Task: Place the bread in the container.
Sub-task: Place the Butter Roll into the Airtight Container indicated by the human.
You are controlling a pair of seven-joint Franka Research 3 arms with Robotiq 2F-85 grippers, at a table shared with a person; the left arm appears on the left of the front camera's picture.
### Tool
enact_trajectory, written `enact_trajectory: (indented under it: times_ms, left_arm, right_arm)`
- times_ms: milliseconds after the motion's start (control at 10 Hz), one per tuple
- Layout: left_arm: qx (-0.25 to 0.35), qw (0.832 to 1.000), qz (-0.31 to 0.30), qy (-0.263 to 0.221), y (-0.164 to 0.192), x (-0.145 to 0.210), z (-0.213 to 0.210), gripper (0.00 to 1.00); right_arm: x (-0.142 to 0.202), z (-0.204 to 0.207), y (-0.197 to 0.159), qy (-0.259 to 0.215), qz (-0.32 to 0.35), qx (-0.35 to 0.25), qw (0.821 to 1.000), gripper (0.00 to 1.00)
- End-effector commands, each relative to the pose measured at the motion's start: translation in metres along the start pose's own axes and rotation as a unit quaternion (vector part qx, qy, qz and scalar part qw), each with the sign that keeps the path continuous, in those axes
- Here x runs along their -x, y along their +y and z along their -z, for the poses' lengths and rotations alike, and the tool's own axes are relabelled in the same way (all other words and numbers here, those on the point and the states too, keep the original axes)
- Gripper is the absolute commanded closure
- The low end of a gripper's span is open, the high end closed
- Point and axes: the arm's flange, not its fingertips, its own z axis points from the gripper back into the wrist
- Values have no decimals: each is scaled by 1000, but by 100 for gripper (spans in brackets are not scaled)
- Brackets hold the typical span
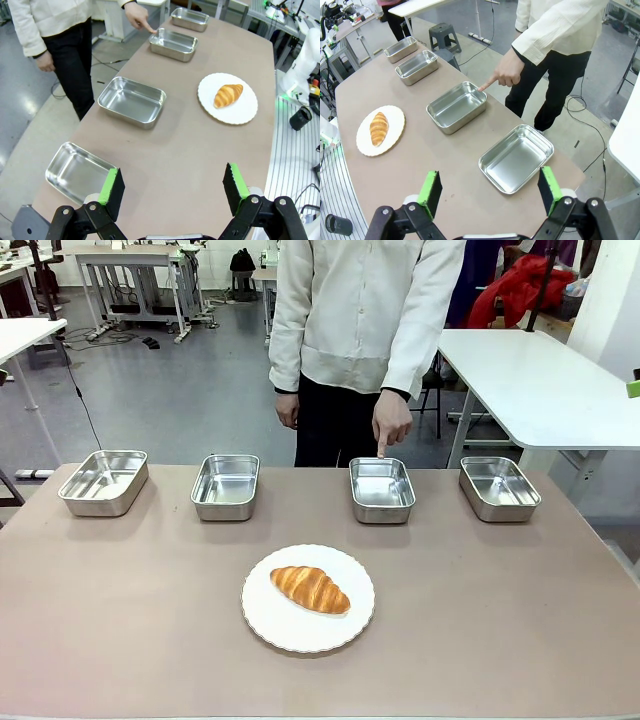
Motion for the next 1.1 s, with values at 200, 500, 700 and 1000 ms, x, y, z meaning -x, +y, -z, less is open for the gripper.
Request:
enact_trajectory:
  times_ms: [200, 500, 700, 1000]
  left_arm:
    - [2, 1000, -1, 6, -2, 0, -1, 0]
    - [2, 1000, -1, 6, -2, 0, -1, 0]
    - [2, 1000, -1, 6, -2, 0, -1, 0]
    - [2, 1000, -1, 6, -2, 0, -1, 0]
  right_arm:
    - [0, 0, 0, 0, 0, 0, 1000, 0]
    - [-75, 38, 46, 61, -40, -33, 997, 0]
    - [-105, 90, 95, 114, -38, -69, 990, 0]
    - [-103, 179, 196, 212, -36, -82, 973, 0]
